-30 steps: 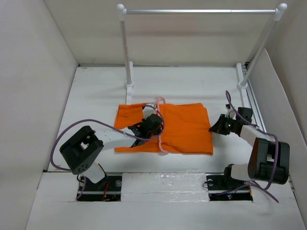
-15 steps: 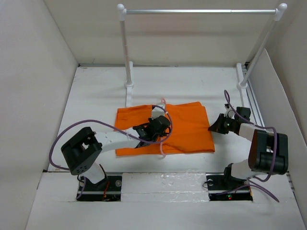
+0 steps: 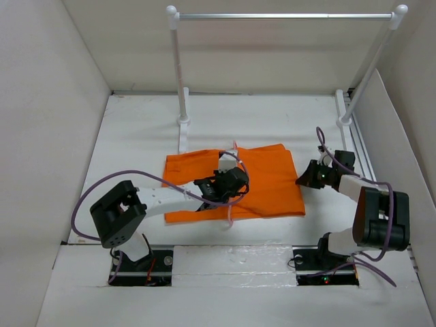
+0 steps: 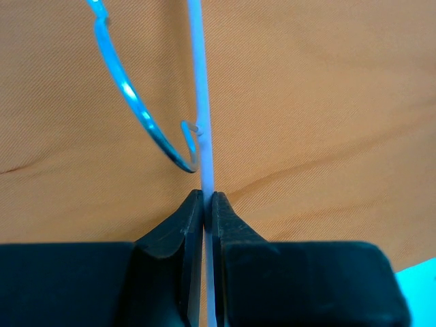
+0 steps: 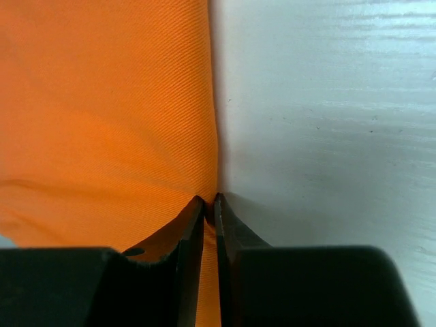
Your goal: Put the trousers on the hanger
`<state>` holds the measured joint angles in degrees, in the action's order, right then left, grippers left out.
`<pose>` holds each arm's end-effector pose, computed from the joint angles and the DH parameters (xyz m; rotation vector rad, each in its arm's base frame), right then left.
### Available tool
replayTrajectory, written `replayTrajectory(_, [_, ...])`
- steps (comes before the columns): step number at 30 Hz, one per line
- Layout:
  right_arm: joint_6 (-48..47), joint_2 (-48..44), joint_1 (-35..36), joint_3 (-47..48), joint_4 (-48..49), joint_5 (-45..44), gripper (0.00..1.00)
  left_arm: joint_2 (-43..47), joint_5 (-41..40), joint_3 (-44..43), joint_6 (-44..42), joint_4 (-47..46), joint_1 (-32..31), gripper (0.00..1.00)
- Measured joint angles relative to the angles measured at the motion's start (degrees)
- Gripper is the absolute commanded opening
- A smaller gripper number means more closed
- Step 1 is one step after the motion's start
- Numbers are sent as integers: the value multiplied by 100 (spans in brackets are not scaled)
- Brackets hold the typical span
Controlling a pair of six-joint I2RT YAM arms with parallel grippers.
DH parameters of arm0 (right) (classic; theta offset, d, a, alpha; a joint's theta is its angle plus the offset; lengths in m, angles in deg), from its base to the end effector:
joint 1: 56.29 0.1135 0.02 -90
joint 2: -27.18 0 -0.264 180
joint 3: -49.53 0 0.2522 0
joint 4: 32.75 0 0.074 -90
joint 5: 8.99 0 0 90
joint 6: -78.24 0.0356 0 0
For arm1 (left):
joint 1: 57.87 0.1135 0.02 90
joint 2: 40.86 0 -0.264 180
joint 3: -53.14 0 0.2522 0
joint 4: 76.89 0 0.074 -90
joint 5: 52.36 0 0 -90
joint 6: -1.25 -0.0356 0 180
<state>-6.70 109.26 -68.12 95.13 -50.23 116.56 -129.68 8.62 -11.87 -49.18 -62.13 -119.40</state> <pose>0.2460 -0.0304 0.1418 0.1045 2.4011 0.7191 0.1713 -0.2797 0.2101 0.1475 2.1770 -0.4491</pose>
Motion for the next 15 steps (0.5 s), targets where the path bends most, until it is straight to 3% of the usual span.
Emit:
replayTrajectory(1, [-42, -50, 4, 31, -92, -24, 50, -15, -11, -26, 22, 22, 0, 0])
replayTrajectory(2, [-76, -107, 11, 52, -151, -55, 50, -72, -33, -107, 96, 79, -4, 0])
replayTrajectory(4, [-264, -321, 85, 199, -511, -197, 65, -114, -63, -247, 190, 221, -24, 0])
replayTrajectory(10, [-385, -1867, 1043, 715, -1204, -435, 73, -114, -87, -573, 365, 365, -24, 0])
replayTrajectory(15, [675, -2973, 2715, 227, -348, -232, 74, -149, 2, -588, 474, 348, -24, 0])
